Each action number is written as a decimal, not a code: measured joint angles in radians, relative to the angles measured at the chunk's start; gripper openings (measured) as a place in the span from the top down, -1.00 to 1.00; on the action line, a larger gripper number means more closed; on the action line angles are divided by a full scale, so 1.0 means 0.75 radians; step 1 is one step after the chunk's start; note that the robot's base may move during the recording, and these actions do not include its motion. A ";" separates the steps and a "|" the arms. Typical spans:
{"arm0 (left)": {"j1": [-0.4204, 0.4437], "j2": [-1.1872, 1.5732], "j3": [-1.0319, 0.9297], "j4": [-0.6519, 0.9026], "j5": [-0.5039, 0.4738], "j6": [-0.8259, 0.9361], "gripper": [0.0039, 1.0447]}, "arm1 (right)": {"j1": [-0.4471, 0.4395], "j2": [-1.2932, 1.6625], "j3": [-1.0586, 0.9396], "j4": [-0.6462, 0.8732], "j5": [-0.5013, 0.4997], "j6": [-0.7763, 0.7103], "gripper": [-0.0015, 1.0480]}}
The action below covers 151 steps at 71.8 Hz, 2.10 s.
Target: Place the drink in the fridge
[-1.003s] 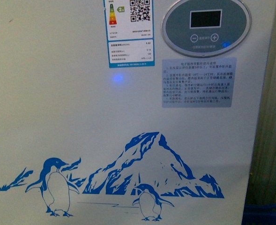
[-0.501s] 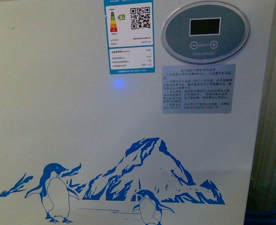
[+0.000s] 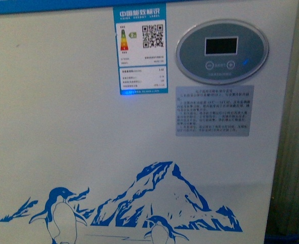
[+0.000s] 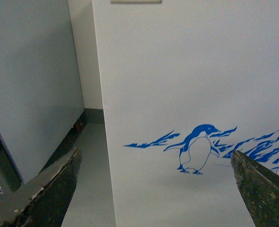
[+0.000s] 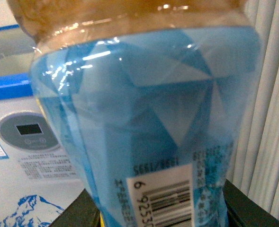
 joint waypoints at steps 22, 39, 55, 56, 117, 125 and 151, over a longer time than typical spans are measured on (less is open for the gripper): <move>0.000 0.000 0.000 0.000 0.001 0.000 -0.85 | 0.000 0.000 0.000 0.000 -0.001 0.000 0.25; 0.000 0.000 0.000 0.000 0.001 0.000 -0.85 | 0.000 0.000 0.000 0.000 -0.001 0.000 0.25; 0.003 0.019 0.011 -0.037 0.019 -0.033 -0.85 | 0.000 0.000 0.002 0.001 -0.001 0.000 0.26; 0.004 0.031 0.023 -0.067 0.035 -0.050 -0.85 | 0.000 0.000 0.002 0.001 -0.001 0.000 0.26; -0.213 1.917 0.976 0.711 0.867 1.112 -0.85 | 0.002 0.000 0.002 0.002 -0.001 0.000 0.26; -0.237 2.019 1.116 0.576 0.879 1.324 -0.85 | 0.002 0.000 0.002 0.002 -0.001 0.000 0.26; -0.236 2.192 1.306 0.381 0.877 1.603 -0.85 | 0.002 0.000 0.002 0.002 -0.001 0.000 0.26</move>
